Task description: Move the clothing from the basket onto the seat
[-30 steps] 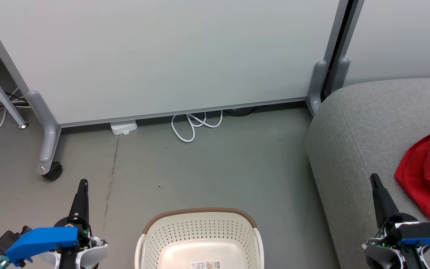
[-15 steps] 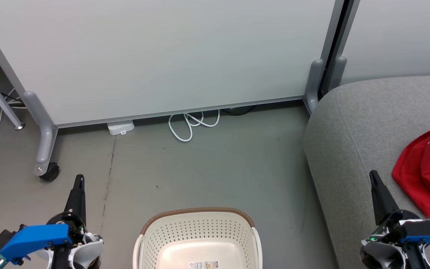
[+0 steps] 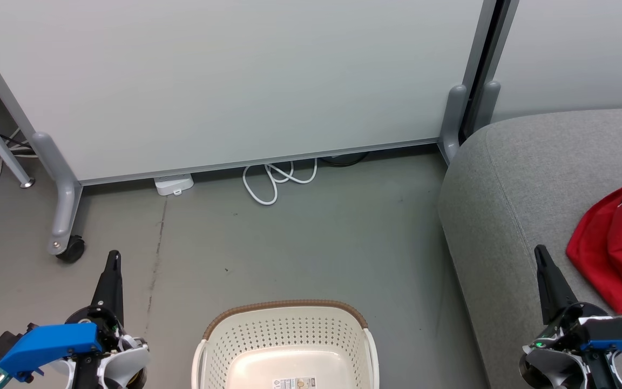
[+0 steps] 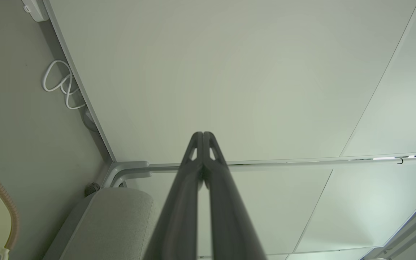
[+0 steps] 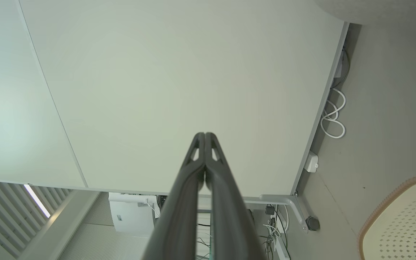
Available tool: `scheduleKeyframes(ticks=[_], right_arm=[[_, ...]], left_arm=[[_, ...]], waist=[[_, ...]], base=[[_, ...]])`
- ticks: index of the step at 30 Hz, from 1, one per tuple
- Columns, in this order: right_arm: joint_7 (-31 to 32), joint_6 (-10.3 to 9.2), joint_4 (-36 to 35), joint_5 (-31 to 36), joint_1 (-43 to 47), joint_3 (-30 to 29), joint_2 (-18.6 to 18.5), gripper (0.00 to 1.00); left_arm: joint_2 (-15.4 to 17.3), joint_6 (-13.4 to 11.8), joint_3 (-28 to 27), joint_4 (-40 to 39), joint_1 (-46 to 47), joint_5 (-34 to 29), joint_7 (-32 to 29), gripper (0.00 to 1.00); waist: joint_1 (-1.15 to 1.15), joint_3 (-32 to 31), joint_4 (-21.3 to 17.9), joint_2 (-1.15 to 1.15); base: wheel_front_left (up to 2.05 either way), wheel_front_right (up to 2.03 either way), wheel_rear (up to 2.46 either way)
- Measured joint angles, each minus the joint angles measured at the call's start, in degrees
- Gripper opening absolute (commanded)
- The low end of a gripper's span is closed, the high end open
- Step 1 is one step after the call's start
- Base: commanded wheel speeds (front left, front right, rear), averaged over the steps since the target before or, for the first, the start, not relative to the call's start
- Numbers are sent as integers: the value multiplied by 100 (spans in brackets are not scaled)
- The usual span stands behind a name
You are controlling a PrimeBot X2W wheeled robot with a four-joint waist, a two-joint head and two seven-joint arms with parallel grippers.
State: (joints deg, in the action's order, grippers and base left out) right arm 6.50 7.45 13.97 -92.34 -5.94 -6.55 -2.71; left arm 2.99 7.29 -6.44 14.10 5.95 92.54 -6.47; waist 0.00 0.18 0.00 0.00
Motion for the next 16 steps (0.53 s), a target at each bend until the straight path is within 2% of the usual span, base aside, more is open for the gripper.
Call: scheduleKeyframes(ticks=[16], right_arm=[[0,0,1,0,-1,1,0,0]], left_arm=[[-1,9,-2,-1,0,-1,-1,0]], waist=[[0,0,0,0]], base=[[0,0,0]])
